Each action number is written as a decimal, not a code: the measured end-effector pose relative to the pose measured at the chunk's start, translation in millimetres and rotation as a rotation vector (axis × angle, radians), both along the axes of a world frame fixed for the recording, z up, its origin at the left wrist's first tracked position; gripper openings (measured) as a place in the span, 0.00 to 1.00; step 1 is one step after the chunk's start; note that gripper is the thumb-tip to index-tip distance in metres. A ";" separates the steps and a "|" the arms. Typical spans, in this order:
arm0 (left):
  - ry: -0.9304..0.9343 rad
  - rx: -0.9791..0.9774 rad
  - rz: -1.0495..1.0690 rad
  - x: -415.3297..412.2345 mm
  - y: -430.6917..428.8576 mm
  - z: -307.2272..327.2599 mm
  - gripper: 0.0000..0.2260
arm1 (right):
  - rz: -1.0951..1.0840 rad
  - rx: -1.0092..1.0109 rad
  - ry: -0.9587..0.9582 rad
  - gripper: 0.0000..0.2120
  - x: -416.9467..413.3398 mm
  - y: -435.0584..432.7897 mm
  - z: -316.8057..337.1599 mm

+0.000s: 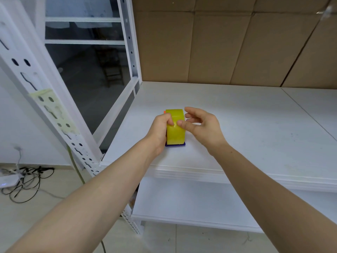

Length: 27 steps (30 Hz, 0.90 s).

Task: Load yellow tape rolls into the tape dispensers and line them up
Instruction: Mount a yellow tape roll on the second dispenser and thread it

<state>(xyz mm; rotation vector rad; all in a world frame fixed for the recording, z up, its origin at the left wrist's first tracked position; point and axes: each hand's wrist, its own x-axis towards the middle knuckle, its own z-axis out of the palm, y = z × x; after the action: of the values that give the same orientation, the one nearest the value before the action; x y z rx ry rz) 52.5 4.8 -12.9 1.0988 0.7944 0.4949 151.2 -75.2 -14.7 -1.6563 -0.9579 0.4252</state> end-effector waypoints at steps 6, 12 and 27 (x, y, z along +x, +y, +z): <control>-0.019 0.070 -0.094 -2.2 1.9 -3.1 0.12 | 0.059 -0.075 -0.345 0.13 6.1 7.0 10.9; -0.081 0.134 -0.148 -3.3 5.4 -7.5 0.11 | 0.123 -0.128 -0.502 0.06 8.7 12.3 24.9; -0.060 0.226 -0.141 -4.4 3.6 -14.6 0.12 | 0.123 -0.359 -1.070 0.09 3.2 7.3 29.4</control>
<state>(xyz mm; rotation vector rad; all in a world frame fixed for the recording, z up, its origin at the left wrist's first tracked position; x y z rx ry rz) 48.1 8.4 -27.5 1.3329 0.6131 0.5046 154.4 -67.9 14.7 -2.1860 -1.8399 -0.2954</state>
